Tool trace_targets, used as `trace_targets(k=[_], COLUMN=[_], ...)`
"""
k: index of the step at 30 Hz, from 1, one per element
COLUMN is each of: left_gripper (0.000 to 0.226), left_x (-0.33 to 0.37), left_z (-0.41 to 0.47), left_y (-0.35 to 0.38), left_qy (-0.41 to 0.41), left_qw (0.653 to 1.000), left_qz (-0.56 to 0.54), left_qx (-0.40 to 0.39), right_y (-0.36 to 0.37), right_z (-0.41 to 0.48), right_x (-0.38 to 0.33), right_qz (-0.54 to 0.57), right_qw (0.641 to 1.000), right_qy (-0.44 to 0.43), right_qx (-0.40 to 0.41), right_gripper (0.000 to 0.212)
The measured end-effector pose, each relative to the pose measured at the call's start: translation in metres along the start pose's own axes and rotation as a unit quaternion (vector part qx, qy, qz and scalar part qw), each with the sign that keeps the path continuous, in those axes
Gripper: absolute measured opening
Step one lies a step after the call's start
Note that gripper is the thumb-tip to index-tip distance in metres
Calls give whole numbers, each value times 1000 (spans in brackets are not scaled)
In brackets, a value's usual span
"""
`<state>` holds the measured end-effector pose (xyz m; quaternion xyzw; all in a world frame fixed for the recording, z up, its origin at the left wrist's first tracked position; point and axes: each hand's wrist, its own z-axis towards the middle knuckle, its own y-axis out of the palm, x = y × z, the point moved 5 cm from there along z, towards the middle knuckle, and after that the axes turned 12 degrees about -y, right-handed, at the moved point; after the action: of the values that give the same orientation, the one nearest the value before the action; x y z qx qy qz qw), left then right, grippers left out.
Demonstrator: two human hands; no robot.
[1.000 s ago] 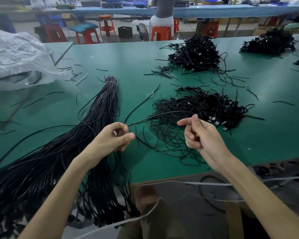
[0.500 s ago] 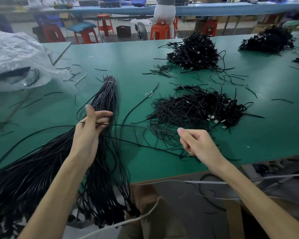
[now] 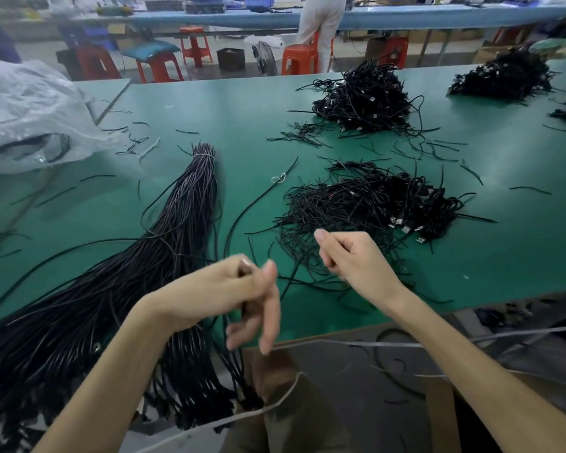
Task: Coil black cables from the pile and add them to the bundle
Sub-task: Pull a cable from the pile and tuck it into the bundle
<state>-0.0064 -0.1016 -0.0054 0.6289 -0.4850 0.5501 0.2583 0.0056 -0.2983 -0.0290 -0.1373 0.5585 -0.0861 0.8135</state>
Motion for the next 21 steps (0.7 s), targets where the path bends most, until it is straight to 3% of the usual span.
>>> trace_targets(k=[3,6,8,12,16,21], left_gripper=[67,64,59,60,75,79], left_x=[-10,-22,-24,-27,-33,-25], left_z=[5,9,12,11,9,12], left_y=[9,0,-12,-32,-37,-49], left_qy=[-94,-166,-159,-59,66,163], left_qw=[989,970,962,961,953,853], left_qz=[99,178,190,43,-157,-427], left_qx=[-51,25,113,267,250,251], right_y=[-2,-4,0,14,29,74], right_z=[13,22,25,19,8,-18], right_x=[-17,-40,-56,-79,-84,-61], right_qz=[66,119,143,156,147,115], right_qw=[997,988,983,978,977,981], right_qy=[-12,-40,-70,-127,-154,-101], right_qx=[46,88,92,63,7,-115], right_gripper=[52,52,52,51,50,49])
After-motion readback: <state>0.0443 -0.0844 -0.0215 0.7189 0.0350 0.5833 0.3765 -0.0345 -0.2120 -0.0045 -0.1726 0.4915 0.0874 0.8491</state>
